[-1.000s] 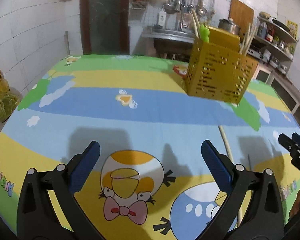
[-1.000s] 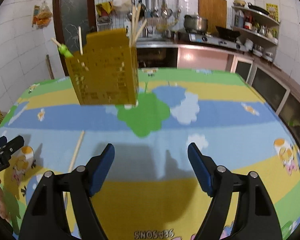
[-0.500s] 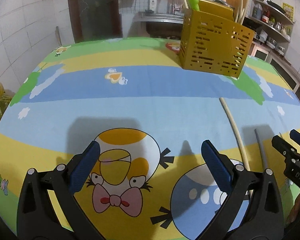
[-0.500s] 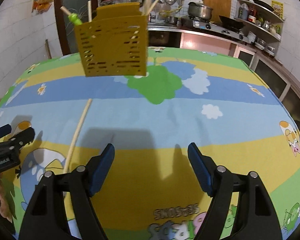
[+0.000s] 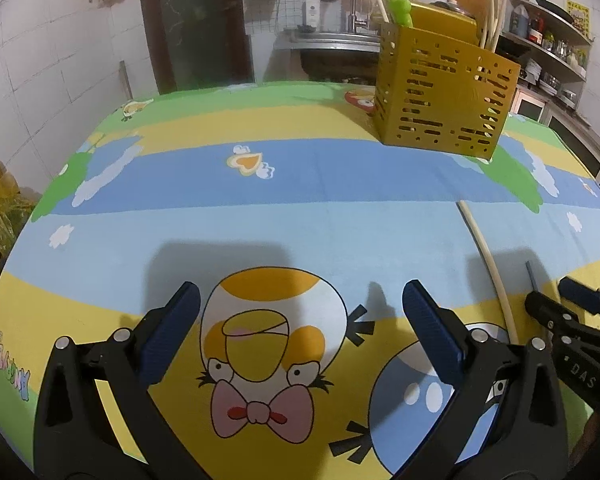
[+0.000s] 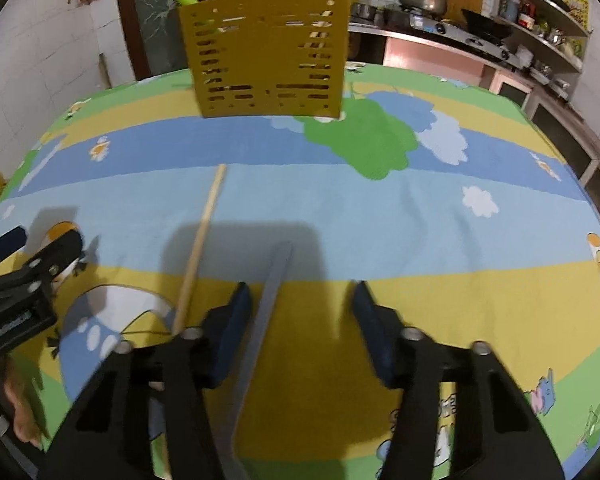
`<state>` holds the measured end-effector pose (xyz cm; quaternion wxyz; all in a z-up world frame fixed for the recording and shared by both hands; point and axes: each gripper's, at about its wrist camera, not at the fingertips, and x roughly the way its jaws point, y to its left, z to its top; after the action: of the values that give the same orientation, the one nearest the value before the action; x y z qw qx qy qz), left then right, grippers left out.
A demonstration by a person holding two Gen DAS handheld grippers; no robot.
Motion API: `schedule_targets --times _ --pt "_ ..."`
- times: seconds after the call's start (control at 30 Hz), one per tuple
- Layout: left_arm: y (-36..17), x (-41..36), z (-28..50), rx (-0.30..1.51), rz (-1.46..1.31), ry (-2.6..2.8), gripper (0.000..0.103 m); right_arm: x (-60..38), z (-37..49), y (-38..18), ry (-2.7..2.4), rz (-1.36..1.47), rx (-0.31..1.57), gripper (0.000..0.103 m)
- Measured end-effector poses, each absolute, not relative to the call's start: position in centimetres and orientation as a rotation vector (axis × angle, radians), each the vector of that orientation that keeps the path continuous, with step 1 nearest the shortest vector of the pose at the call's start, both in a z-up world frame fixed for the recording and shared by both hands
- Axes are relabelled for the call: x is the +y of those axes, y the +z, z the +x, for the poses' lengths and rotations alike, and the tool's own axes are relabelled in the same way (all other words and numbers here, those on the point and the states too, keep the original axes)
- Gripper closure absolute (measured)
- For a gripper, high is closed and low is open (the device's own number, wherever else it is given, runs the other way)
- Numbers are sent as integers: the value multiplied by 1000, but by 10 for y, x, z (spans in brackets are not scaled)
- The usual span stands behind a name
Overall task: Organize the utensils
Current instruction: 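Lower both open tools toward the last two wooden chopsticks on the cloth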
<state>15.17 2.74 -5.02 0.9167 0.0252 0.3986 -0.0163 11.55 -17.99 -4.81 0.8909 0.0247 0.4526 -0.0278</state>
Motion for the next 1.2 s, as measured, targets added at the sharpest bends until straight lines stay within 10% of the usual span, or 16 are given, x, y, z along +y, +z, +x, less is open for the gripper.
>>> schedule_targets --times 0.27,1.2 --pt "-48 27 152 824 8 -71 5 -187 116 -45 1 43 931 96" --pt "-44 -54 168 924 -23 -155 5 -270 149 -50 83 48 895 96"
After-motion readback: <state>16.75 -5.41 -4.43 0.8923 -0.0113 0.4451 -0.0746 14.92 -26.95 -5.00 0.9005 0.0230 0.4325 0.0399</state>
